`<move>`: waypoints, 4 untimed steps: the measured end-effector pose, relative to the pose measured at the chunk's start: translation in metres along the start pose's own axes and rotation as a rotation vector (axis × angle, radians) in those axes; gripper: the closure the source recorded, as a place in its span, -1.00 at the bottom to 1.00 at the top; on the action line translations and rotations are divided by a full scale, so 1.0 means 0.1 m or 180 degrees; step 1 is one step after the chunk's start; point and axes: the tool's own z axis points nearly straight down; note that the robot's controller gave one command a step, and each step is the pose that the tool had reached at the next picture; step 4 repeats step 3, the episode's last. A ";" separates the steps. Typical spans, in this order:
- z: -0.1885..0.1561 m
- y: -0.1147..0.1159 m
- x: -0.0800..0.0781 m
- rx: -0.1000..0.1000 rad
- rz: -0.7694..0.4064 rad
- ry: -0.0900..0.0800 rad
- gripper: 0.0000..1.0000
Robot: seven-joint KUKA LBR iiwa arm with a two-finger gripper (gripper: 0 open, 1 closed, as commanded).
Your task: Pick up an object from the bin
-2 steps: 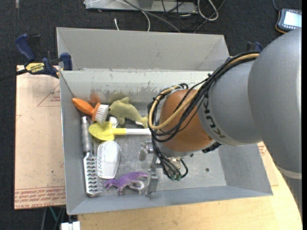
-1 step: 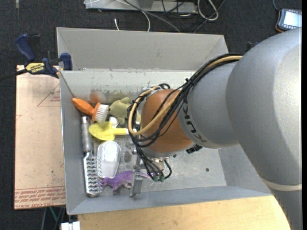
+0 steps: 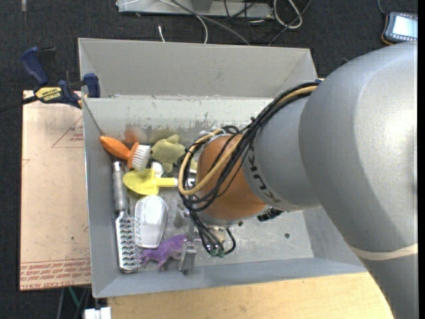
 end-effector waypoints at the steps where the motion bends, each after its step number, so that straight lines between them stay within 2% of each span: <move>1: 0.01 0.07 0.08 -0.0006 -0.0404 0.0045 1.00; 2: 0.01 0.07 0.08 -0.0006 -0.0404 0.0045 1.00; 3: -0.81 0.07 0.06 -0.0010 -0.0405 0.0037 1.00; 4: -0.81 0.07 0.06 -0.0010 -0.0405 0.0037 1.00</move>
Offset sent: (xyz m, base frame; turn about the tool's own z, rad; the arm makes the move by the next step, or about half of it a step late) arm 0.0000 0.0000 0.0000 0.0000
